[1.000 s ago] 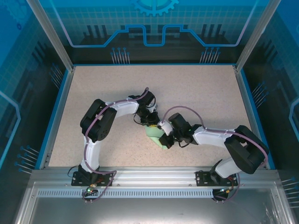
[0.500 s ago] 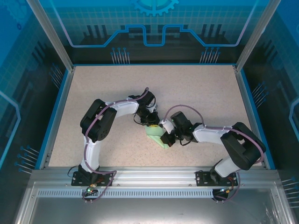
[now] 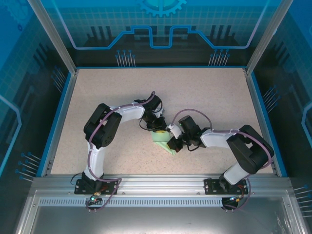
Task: Fold a paper plane with a square sheet of paper (fold left side to right side)
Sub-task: Third fold the triangle at the center of the table.
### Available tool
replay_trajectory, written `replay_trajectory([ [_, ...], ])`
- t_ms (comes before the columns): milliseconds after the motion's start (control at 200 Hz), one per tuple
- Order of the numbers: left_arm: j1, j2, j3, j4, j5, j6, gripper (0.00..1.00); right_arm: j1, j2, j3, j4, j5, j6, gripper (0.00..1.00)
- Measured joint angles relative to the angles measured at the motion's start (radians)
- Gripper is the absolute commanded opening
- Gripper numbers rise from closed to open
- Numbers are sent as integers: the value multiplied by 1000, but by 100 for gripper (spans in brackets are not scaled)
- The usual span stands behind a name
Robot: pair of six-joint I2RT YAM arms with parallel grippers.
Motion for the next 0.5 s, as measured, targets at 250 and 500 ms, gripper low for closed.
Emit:
replay_trajectory([
  [250, 0, 0, 0, 0, 0, 0, 15, 0, 22, 21, -3, 2, 0, 0],
  [500, 0, 0, 0, 0, 0, 0, 15, -2, 22, 24, -5, 22, 0, 0],
])
